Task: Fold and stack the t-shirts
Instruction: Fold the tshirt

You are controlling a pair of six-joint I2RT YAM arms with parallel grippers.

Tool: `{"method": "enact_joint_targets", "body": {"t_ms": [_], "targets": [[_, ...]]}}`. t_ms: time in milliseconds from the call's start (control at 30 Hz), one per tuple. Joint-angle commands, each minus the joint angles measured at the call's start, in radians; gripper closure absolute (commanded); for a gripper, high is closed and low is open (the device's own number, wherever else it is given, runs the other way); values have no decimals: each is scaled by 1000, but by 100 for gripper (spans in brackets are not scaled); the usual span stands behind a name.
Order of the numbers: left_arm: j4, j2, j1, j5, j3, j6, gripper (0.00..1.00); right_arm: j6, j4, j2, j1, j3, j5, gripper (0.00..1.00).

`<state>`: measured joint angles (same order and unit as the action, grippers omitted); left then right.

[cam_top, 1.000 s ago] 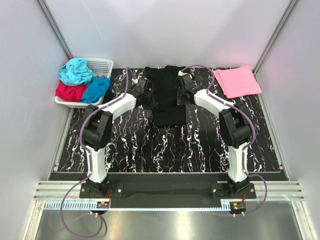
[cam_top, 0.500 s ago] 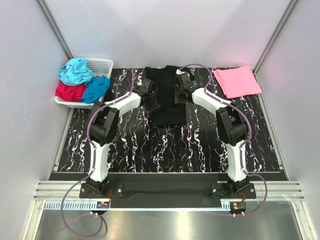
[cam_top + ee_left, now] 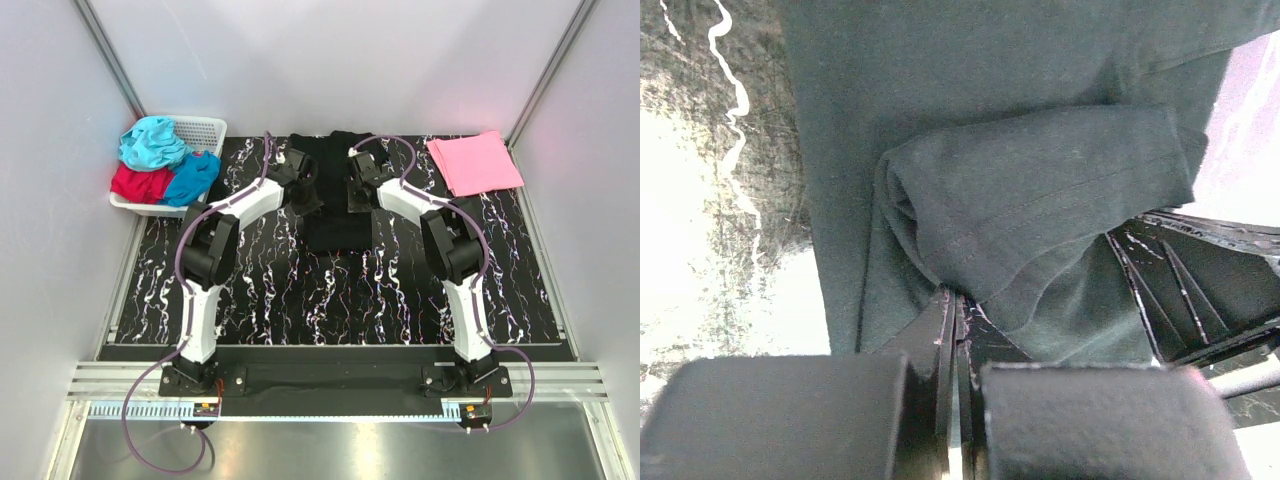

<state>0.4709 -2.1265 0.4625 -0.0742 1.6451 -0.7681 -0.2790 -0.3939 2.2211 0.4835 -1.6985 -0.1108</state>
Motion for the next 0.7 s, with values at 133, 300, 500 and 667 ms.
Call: {"method": "enact_joint_targets", "body": {"t_ms": [133,300,500,667], "targets": [[-11,-42,4,19,107,10,100,50,-5,49,0,-128,-33,100],[-9,-105,2,39,205,26,100,75,-46,135,-19,-283,-46,100],[-6,-188,-21,71,326,29,100,90,-100,224,-39,-481,-61,100],[9,-217,-61,154,387,10,100,101,-189,324,-62,-711,-66,100]]}}
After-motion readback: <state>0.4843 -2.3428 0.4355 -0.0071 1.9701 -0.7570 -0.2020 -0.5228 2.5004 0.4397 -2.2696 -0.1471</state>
